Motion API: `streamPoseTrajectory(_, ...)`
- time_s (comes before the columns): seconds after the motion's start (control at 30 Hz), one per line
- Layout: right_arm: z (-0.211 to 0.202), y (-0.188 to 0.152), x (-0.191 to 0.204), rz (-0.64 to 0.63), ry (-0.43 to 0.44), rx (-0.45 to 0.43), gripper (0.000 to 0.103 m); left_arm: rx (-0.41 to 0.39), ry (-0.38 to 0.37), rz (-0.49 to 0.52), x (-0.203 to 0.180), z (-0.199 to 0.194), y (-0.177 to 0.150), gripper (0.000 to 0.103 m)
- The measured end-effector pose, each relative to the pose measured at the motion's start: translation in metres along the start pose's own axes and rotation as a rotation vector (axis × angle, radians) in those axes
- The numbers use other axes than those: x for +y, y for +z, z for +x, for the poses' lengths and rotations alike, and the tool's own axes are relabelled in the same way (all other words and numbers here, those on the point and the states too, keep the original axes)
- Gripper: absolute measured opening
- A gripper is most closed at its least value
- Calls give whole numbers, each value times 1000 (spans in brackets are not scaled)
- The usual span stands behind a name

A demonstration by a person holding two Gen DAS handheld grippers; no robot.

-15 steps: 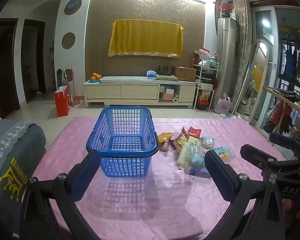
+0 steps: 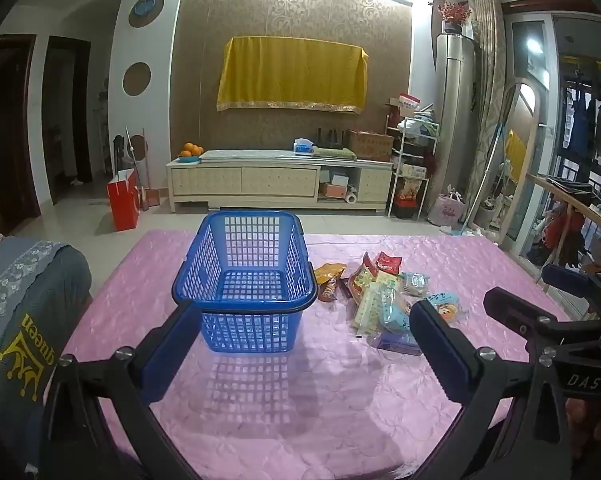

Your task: Organize snacks

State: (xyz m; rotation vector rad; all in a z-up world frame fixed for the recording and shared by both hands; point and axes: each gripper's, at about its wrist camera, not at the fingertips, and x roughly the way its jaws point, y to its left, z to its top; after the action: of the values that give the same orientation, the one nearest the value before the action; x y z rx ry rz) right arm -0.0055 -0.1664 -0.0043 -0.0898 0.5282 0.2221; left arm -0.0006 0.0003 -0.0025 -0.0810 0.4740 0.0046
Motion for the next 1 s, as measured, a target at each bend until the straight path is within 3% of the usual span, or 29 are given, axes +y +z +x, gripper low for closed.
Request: streamPoseTrajectory(1.0, -10, 6, -2, 4, -8, 9, 103, 9, -3, 3, -3, 0, 5, 103)
